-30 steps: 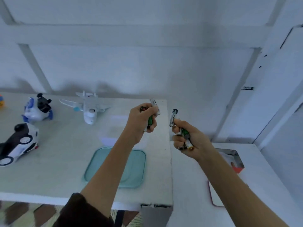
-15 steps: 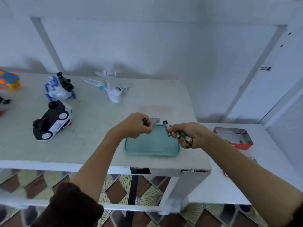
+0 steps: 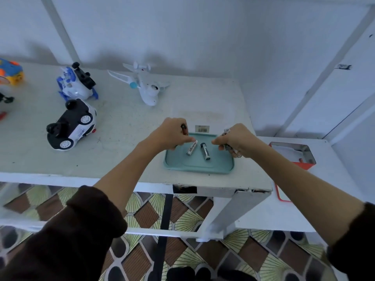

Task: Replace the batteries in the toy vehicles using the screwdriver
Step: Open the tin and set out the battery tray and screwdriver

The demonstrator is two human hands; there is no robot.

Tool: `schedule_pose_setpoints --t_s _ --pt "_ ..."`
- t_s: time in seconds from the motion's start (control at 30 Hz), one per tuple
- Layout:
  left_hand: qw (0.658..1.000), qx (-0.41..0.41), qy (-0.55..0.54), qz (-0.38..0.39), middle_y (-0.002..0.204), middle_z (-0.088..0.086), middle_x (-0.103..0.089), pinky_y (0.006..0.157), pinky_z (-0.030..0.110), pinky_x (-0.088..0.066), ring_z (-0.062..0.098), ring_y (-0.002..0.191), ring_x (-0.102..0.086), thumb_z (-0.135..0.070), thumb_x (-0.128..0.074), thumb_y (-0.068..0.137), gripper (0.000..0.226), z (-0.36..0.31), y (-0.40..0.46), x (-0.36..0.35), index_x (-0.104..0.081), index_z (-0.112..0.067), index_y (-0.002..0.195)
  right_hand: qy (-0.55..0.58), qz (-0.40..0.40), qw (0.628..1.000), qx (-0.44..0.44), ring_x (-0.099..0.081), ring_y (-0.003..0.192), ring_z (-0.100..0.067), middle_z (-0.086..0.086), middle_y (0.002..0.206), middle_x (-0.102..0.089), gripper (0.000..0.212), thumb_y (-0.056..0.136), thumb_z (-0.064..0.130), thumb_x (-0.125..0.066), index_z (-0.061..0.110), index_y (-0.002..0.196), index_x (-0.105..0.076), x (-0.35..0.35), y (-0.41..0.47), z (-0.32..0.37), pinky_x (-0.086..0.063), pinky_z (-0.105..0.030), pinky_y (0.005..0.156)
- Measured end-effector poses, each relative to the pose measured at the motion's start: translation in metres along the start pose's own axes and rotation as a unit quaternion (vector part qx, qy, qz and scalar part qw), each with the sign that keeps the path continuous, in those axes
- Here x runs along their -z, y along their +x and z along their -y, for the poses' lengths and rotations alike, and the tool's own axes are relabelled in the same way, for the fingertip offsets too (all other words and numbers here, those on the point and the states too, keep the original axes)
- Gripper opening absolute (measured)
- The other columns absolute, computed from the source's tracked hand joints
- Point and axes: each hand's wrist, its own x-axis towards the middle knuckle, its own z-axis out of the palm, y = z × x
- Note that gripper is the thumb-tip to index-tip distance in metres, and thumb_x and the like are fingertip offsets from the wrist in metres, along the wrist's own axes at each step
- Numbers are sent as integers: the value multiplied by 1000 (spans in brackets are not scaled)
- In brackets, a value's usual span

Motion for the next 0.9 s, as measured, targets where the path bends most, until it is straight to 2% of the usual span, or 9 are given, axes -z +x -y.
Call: schedule_pose_setpoints --t_s 0.1,0.2,0.27,0.37,0.47,0.6,0.7,0.8,0.9 --pt "998 -11 12 -52 67 6 -56 40 21 -41 11 46 -49 -33 -74 81 32 5 3 -8 -54 -8 80 -44 -28 997 49 -42 28 -4 -12 61 -61 22 73 9 -75 -1 63 -58 -12 3 -5 -29 -14 32" --pt "996 -27 39 -73 71 4 -56 52 24 -42 14 57 -53 -38 -70 84 32 9 4 -12 -54 -10 81 -89 -69 988 102 -44 42 -10 -8 58 -60 24 71 18 -77 -3 70 -66 -19 3 -8 -34 -22 43" --pt "997 -32 23 -71 69 2 -56 51 26 -47 17 55 -60 -38 -68 85 33 9 4 -13 -55 -8 83 -86 -84 985 124 -43 44 -11 -12 61 -63 29 73 24 -76 -3 73 -69 -19 3 -9 -36 -25 46" --pt "995 -49 36 -77 65 -2 -54 62 31 -47 20 62 -58 -40 -65 87 33 10 3 -15 -55 -9 82 -80 -89 983 142 -45 44 -11 -13 67 -66 28 73 29 -77 2 74 -72 -14 2 -8 -38 -27 49" --pt "994 -51 35 -93 61 0 -49 57 31 -37 17 57 -45 -39 -56 93 35 12 3 -21 -52 -7 79 -83 -111 979 146 -49 44 -13 -9 59 -61 35 72 31 -78 0 65 -63 -11 4 -8 -41 -29 52" --pt "993 -39 27 -112 56 -2 -45 48 23 -29 12 50 -39 -36 -48 98 33 11 -1 -31 -48 -8 81 -135 -138 968 159 -35 44 -10 2 47 -40 52 71 40 -77 15 51 -35 -19 9 -15 -26 -23 45" --pt "994 -32 -1 -109 60 -2 -47 48 18 -30 11 53 -40 -30 -47 99 26 10 -1 -31 -48 -9 85 -150 -136 966 161 -31 43 -9 3 46 -37 55 73 41 -75 15 47 -33 -23 14 -18 -23 -22 44" --pt "995 -17 -51 -88 71 5 -55 52 15 -34 17 62 -47 -22 -46 100 18 11 -1 -27 -49 -8 89 -145 -120 970 152 -29 43 -12 -1 45 -38 52 77 36 -72 9 47 -39 -20 15 -17 -24 -23 45" --pt "995 0 -67 -72 85 8 -58 58 17 -38 17 73 -50 -11 -44 98 8 12 -3 -22 -51 -10 95 -115 -110 977 143 -40 57 -18 -24 62 -56 44 80 27 -70 -14 68 -58 -15 14 -16 -33 -26 55"
